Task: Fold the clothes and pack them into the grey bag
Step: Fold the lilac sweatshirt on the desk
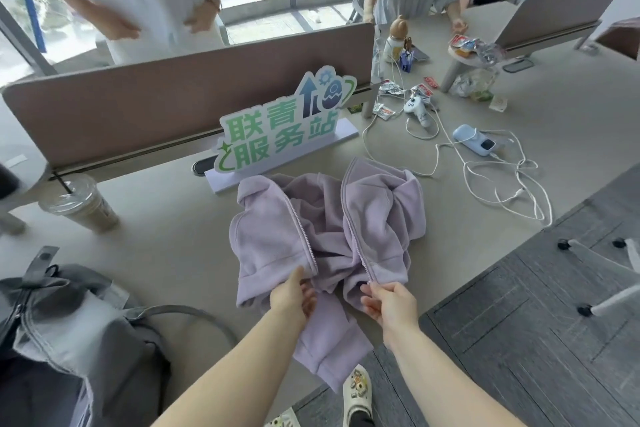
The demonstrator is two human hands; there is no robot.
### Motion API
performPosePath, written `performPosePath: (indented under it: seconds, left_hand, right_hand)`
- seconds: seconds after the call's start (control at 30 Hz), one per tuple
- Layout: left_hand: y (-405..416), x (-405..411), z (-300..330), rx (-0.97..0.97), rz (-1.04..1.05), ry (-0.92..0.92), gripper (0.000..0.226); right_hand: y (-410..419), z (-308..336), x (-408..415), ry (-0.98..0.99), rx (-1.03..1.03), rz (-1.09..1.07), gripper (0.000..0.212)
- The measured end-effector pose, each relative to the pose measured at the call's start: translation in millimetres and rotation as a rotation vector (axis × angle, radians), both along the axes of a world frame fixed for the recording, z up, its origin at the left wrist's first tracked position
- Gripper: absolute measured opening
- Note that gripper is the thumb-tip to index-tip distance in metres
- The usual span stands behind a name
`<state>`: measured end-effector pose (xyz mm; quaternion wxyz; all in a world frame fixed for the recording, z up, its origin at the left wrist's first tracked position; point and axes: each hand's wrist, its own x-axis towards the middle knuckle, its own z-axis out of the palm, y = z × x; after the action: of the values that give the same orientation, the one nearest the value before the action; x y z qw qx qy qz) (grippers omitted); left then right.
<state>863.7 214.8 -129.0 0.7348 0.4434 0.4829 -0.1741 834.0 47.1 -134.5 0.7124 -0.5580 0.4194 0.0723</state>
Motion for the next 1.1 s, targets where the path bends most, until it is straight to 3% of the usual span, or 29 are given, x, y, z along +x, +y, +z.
performPosePath:
  seconds: [0.2,0.43,0.6,1.1]
  left_hand:
    - [-5,7,-3,-0.120,0.098,-0.015,0.015]
    - [-4,19,-1,-0.097,-0.119,-0.075,0.008]
    - [-10,24,9,-0.046,-0.207,-0.135,0.008]
    - [-22,19,10,-0.164,-0.214,-0.107,0.005]
  right_hand:
    - [3,8,-4,0.076,0.100,-0.073,0.006]
    - [9,11,2,0.067,-0.032,-0.154,0.009]
    - [18,17,10,0.026,-0.069,-0.092,0.010]
    - [41,17,26,-0.005,0.041,-0.055,0.017]
